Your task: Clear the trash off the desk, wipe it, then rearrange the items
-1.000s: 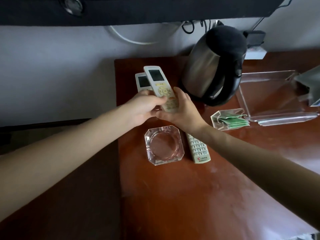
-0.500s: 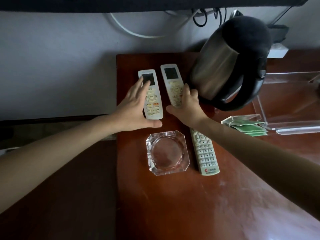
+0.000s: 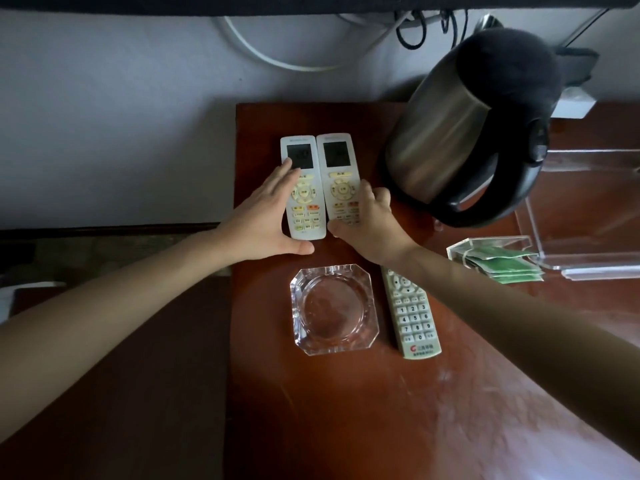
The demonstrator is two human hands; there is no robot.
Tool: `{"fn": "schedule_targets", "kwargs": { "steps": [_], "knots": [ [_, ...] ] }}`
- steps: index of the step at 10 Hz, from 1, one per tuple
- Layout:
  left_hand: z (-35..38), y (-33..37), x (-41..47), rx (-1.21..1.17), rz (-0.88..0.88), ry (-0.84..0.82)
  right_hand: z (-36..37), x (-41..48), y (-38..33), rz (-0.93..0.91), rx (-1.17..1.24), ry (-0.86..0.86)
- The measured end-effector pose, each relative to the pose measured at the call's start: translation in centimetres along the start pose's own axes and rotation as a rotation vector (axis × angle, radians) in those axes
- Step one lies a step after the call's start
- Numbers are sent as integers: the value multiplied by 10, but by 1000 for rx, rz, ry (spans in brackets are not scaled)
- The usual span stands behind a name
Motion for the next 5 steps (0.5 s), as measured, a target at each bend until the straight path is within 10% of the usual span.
{"fn": "schedule_targets", "kwargs": {
  "steps": [3, 5],
  "knots": [
    [-10, 6, -9, 162, 124, 38, -12, -11, 1, -113, -99, 67],
    [-16, 43, -47, 230, 357, 4, -31, -61, 29, -645, -257, 201]
  ]
}}
Point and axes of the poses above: each hand's wrist, its own x-axis towards the middle knuckle, its own z-axis out of the palm, y = z × x, the point moved 1 cm from there along x, towards the middle knuckle, and after that the axes turned 15 degrees about y, right-handed, at the moved point
